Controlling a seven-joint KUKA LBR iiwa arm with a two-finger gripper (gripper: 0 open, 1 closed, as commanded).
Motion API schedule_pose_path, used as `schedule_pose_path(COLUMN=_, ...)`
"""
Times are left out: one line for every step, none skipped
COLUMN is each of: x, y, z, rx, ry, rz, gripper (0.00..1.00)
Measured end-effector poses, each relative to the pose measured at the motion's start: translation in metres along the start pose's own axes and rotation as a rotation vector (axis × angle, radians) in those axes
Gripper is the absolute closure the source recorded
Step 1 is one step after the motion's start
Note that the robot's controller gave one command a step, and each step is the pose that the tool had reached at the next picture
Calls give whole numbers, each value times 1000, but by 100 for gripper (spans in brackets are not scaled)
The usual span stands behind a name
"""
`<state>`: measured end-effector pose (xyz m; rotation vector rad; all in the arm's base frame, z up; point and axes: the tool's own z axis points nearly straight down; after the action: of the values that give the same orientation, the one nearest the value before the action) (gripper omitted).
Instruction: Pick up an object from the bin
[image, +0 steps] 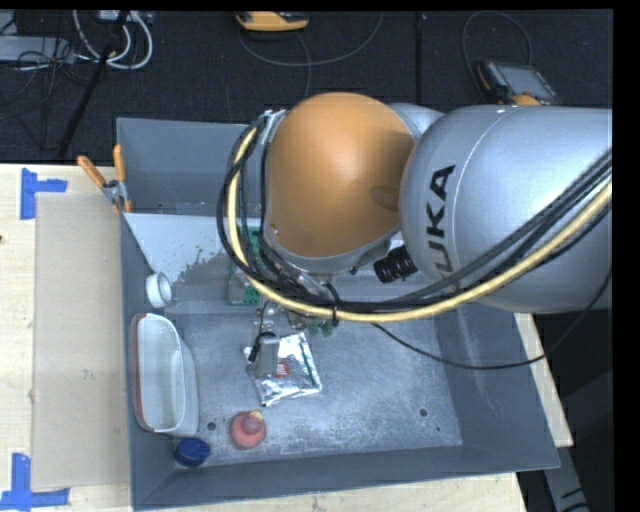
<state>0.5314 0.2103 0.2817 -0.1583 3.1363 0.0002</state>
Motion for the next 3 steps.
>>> schedule_pose_path(x=45, y=-76, z=162, rx=3, ry=12, rz=-34, gripper=0)
schedule_pose_path(x=-5, y=-96, z=215, rx=1, ry=1, rz=-92, gripper=0)
schedule_pose_path(x=-5, y=-95, z=212, rx=-1, ry=-2, rz=-89, gripper=100)
